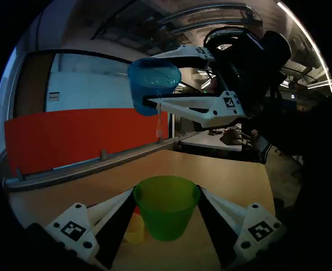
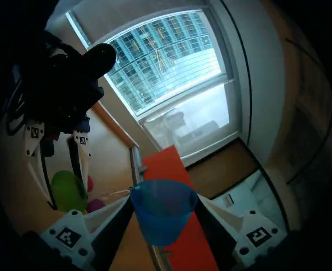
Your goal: Pour water
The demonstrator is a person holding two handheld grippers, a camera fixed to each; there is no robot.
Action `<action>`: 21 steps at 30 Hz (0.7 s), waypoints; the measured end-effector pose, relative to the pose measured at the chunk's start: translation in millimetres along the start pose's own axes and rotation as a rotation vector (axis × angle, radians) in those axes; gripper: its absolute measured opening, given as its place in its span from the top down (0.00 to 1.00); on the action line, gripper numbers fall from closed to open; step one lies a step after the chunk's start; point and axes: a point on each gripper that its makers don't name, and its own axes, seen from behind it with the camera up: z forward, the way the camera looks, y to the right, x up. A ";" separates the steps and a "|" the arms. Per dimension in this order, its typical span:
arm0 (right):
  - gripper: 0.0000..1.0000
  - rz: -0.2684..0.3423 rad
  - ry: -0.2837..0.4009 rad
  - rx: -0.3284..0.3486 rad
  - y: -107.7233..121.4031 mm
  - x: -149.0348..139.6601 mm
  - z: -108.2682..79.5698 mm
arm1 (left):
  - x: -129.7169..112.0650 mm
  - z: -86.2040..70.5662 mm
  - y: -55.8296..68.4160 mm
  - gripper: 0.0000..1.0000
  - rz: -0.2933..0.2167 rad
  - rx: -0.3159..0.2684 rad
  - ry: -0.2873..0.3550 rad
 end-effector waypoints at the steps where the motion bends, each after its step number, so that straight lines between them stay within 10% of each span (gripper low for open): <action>1: 0.08 -0.006 0.000 -0.001 0.5 0.2 0.4 | 0.2 0.1 0.0 0.11 0.001 0.000 0.000; 21: 0.08 -0.116 0.005 -0.030 12.7 3.3 2.7 | -0.3 -0.6 -3.6 0.11 0.000 0.004 0.004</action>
